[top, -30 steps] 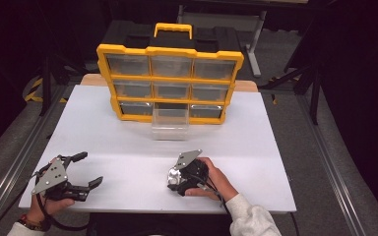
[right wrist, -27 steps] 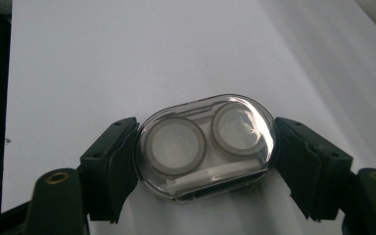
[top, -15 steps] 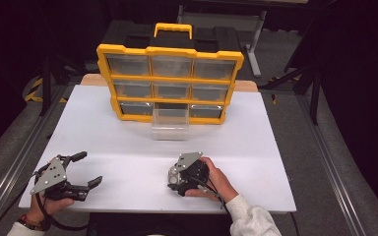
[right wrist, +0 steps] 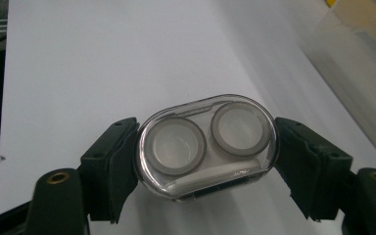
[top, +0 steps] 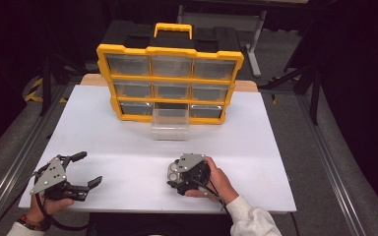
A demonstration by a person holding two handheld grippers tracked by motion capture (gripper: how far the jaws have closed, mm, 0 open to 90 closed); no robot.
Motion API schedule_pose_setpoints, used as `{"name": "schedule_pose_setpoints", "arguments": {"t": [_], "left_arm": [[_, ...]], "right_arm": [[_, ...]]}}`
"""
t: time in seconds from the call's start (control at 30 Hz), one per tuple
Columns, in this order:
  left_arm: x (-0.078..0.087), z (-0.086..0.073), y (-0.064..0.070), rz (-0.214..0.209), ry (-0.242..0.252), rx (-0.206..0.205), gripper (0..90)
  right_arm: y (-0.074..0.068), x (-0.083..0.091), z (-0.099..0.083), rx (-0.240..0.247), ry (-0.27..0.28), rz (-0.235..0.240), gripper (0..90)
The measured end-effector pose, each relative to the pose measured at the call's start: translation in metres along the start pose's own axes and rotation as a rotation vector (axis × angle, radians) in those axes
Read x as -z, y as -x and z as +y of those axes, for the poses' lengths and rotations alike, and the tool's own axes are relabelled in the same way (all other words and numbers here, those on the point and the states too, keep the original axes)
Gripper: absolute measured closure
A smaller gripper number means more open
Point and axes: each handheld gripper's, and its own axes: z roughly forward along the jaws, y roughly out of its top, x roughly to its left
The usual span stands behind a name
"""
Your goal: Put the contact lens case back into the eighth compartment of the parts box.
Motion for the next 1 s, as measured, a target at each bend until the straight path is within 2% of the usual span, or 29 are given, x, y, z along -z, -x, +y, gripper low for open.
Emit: {"name": "schedule_pose_setpoints", "arguments": {"t": [0.23, 0.63, 0.8, 1.0], "left_arm": [[-0.001, 0.0, 0.002, -0.004, -0.003, 0.0, 8.4], [-0.002, -0.001, 0.0, -0.009, -0.007, 0.005, 8.3], [-0.002, -0.001, 0.0, -0.008, -0.007, 0.006, 8.4], [-0.002, -0.001, 0.001, -0.011, -0.009, 0.004, 8.5]], "right_arm": [[0.001, 0.011, 0.003, -0.007, 0.05, -0.042, 28.0], [0.007, 0.023, 0.006, -0.009, 0.096, -0.123, 28.0], [0.011, 0.03, 0.009, -0.02, 0.128, -0.153, 28.0], [0.02, 0.036, 0.017, -0.01, 0.165, -0.202, 28.0]]}}
